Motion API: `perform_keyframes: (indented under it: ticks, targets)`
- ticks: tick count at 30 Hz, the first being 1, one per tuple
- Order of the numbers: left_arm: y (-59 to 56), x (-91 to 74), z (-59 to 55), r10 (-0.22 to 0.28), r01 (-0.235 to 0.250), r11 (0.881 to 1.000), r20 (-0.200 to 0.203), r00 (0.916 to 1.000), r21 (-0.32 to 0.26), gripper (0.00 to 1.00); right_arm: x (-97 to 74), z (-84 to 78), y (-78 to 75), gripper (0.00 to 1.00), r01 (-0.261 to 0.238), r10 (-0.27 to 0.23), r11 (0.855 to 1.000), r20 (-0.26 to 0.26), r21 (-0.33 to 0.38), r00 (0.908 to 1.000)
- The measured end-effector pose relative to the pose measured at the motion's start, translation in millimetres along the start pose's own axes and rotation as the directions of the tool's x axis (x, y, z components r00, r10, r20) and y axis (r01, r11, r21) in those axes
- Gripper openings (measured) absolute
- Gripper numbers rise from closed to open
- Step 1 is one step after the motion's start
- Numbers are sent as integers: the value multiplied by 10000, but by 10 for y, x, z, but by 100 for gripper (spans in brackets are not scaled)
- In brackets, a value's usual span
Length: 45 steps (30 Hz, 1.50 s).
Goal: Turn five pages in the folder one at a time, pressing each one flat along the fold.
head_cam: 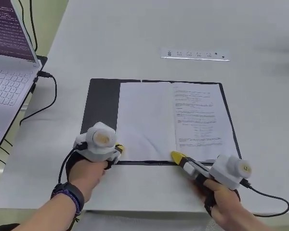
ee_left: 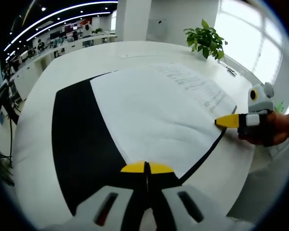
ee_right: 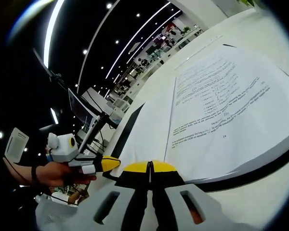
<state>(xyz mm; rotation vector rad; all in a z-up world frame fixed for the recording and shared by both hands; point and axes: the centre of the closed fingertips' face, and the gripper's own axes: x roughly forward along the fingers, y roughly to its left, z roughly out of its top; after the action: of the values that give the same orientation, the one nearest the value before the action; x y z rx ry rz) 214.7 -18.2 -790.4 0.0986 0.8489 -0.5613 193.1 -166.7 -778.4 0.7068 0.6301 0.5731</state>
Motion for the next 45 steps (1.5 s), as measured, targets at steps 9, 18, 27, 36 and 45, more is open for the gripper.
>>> perform_keyframes:
  ticks: [9,18,27,36,45]
  targets:
    - [-2,-10,11,-140,111,9980,-461,9988,-619,0,-59,111,74,7,44,-57,9979,-197,-642,9998]
    - [-143,-174,258,-223,235,9982,217,9995,-546,16,-136,254,167,22,-96,-23,9795,-588,-2013,9983]
    - [-247,-401,457,-333,331,9994,930,9951,38,32,-302,360,137,32,19,-190,9645,-621,-2640,9979]
    - [-214,-640,553,-279,227,9991,1475,9887,370,40,-610,435,-68,40,462,-733,9404,-680,-3370,9950]
    - [-151,-904,653,-220,56,9971,2174,9758,760,46,-946,998,-135,45,1241,-1042,9329,765,-3381,9916]
